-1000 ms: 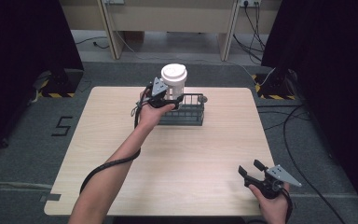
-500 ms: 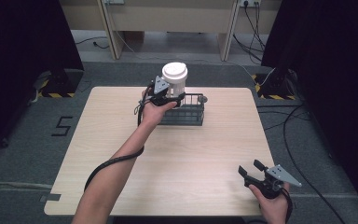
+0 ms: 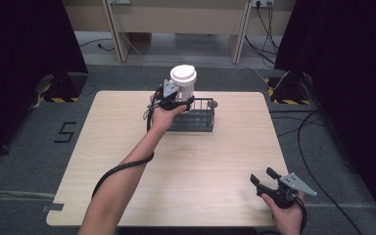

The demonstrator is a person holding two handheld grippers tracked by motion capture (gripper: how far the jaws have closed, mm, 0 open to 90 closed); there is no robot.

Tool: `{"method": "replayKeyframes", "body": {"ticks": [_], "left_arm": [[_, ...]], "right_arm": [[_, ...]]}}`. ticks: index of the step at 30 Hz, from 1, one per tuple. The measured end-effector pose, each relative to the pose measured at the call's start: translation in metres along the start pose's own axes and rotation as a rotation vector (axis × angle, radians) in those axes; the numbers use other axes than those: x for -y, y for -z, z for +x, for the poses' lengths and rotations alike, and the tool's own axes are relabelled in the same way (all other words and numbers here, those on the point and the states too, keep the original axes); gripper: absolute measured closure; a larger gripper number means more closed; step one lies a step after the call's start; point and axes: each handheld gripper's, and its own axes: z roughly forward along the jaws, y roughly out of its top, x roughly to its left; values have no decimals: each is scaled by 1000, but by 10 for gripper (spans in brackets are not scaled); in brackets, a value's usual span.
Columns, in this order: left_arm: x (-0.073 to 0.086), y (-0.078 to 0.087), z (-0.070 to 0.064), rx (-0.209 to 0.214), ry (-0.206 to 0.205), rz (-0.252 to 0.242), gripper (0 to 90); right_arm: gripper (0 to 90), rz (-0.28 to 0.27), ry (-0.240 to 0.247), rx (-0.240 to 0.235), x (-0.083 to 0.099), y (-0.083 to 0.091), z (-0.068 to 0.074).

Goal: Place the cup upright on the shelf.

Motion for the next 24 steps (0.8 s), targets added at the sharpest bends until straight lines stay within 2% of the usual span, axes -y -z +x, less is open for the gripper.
{"method": "replayKeyframes", "body": {"ticks": [24], "left_arm": [[23, -10, -7, -25, 18, 68, 172]], "right_arm": [[244, 0, 6, 1, 0, 0, 0]]}}
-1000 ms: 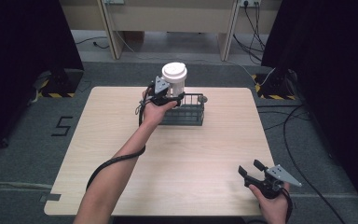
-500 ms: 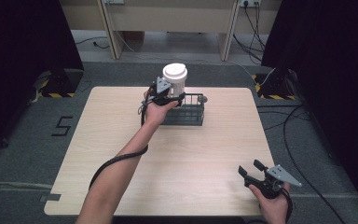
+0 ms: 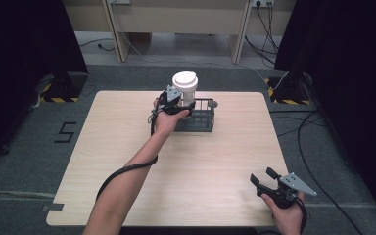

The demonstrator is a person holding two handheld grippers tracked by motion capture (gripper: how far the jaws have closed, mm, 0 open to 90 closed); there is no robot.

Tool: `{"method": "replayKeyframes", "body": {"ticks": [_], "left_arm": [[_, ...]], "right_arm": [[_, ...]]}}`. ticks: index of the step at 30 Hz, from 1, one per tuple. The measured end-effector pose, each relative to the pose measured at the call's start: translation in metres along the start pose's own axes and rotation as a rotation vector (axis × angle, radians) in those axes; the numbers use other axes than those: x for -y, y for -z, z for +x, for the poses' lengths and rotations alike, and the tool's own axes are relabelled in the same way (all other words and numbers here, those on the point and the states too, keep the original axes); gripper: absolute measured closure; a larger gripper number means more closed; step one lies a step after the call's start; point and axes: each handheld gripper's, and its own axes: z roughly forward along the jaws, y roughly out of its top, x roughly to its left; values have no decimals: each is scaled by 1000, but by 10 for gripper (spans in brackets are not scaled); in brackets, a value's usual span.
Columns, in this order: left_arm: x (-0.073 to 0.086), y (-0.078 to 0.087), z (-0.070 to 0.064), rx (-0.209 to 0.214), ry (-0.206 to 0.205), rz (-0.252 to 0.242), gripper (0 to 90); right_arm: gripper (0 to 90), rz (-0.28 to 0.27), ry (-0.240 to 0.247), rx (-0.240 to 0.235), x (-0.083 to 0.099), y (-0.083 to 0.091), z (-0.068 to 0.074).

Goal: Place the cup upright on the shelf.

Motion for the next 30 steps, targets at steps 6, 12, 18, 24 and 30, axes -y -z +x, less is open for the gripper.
{"method": "replayKeyframes", "body": {"ticks": [6, 12, 18, 24, 30], "left_arm": [[6, -1, 0, -8, 9, 23, 171], [10, 0, 0, -28, 17, 57, 166], [10, 4, 1, -33, 17, 43, 152], [3, 14, 0, -27, 5, 15, 142], [9, 23, 0, -17, -5, 8, 142]], "right_arm": [[245, -1, 2, 0, 0, 0, 0], [244, 0, 0, 0, 0, 0, 0], [245, 4, -5, -2, 0, 0, 1], [245, 5, -1, 0, 0, 0, 1], [245, 4, 0, 0, 0, 0, 1]]}}
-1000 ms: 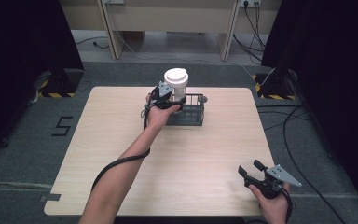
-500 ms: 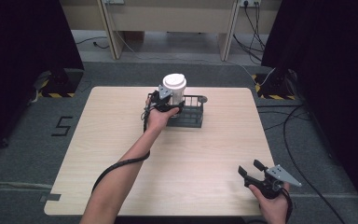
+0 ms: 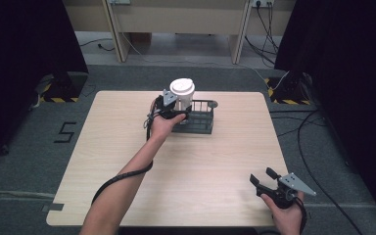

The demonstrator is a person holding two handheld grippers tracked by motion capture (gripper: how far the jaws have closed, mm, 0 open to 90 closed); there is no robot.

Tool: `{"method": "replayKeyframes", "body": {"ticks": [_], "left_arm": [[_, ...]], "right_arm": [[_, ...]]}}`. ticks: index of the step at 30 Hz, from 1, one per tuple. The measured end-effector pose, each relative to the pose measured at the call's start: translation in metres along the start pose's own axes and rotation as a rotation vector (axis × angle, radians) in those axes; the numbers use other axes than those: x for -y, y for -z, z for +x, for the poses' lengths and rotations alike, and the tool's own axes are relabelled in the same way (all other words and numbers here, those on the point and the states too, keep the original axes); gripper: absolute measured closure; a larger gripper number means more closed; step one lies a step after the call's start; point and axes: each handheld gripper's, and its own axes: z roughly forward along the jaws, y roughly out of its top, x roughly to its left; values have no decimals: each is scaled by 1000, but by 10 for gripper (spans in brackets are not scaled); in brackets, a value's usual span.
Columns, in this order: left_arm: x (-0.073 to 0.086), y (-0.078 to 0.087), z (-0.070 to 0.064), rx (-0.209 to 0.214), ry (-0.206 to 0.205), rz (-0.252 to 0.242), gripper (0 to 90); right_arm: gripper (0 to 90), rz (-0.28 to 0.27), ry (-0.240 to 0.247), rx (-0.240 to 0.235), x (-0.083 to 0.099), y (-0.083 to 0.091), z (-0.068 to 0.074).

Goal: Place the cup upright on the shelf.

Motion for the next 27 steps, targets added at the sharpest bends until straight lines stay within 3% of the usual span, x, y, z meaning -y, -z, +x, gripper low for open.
{"method": "replayKeyframes", "body": {"ticks": [27], "left_arm": [[8, 50, -3, 32, -33, -17, 143]], "right_arm": [[245, 1, 3, 5, 0, 0, 0]]}}
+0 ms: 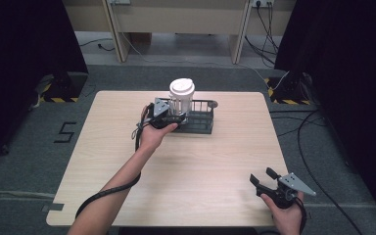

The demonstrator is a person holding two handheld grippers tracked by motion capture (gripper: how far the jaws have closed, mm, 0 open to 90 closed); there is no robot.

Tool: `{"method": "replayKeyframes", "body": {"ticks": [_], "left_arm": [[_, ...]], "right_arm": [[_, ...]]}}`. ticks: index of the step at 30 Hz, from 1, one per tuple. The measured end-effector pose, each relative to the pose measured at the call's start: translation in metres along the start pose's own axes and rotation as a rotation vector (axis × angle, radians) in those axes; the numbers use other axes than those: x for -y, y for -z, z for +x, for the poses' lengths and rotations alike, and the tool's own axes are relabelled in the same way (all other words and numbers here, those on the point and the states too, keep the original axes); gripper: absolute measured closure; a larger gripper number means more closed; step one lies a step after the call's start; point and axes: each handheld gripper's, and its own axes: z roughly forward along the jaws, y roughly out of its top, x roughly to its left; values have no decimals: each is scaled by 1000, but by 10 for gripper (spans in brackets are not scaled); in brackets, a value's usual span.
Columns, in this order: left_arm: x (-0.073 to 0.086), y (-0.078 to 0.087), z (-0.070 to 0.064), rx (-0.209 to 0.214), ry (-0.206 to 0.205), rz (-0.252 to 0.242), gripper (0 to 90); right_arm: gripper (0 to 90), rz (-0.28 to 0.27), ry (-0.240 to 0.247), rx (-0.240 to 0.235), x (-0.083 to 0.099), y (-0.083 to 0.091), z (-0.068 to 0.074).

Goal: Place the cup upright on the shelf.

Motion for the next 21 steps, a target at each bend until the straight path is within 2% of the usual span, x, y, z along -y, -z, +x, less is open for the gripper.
{"method": "replayKeyframes", "body": {"ticks": [14, 21], "left_arm": [[9, 22, -3, 10, -11, 5, 143], [16, 39, -1, 6, -15, 8, 143]], "right_arm": [[244, 0, 0, 2, 0, 0, 0], [245, 1, -1, 2, 0, 0, 1]]}}
